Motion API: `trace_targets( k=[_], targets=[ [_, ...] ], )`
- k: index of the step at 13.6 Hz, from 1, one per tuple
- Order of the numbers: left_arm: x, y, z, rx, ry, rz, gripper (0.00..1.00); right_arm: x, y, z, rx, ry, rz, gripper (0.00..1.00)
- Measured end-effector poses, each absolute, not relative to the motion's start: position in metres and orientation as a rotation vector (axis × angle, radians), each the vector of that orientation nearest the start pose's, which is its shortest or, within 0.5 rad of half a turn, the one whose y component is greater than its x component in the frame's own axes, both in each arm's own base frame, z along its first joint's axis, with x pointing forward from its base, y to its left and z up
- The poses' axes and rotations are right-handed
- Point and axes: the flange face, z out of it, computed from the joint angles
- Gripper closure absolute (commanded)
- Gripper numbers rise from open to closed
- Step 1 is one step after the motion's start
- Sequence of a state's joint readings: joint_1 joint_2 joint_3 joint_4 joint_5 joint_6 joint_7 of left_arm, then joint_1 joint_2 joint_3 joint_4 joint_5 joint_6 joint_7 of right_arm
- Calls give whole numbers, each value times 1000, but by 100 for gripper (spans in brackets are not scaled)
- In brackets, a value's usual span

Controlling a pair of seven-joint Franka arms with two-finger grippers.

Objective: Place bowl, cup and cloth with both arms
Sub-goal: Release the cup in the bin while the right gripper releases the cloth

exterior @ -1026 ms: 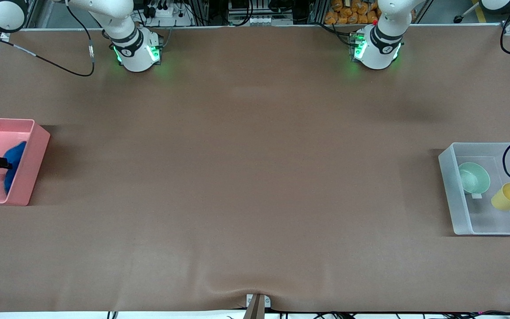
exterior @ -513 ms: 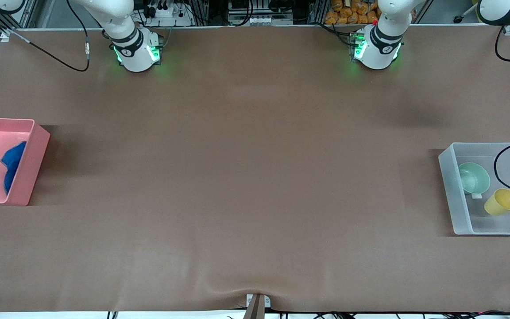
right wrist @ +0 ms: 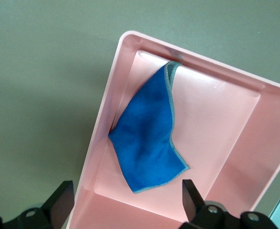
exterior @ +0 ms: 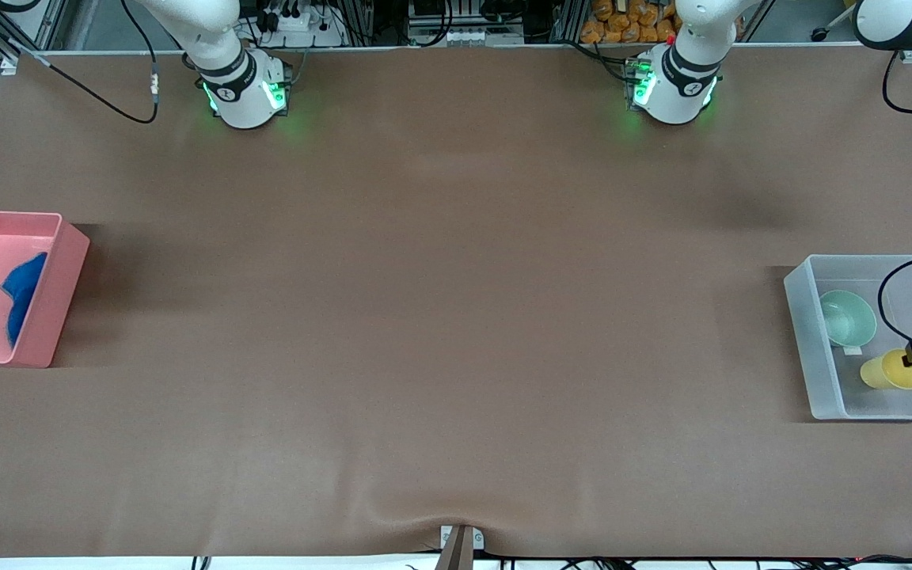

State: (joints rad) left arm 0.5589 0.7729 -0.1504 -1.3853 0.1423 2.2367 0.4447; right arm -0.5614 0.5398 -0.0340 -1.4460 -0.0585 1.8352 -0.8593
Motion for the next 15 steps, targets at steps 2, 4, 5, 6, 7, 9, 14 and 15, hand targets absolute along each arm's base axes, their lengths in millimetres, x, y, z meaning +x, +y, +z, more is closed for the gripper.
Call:
trace_targets(
  k=[2,4,5,6,7,9,14,15],
  targets=[
    [670,321,265,-3086,112,-125,1,569,-379,376,-3054,-388,265,0],
    [672,323,270,-3080,110,-139,0,574,-357,393,-3053,-324,291,0],
    [673,324,272,-3077,108,-147,0,579,-341,403,-3055,-295,307,0],
    [674,324,275,-3075,108,-154,0,583,-324,413,-3058,-271,318,0],
    [676,323,278,-3072,111,-162,0,587,-310,422,-3062,-250,326,0],
    [681,320,289,-3061,120,-188,0,592,-286,436,-3065,-210,339,0],
    [686,307,337,-3037,146,-233,0,604,-213,452,-3029,-52,411,0],
    [686,297,347,-3045,165,-201,0,607,-192,458,-3035,-16,426,0]
  ],
)
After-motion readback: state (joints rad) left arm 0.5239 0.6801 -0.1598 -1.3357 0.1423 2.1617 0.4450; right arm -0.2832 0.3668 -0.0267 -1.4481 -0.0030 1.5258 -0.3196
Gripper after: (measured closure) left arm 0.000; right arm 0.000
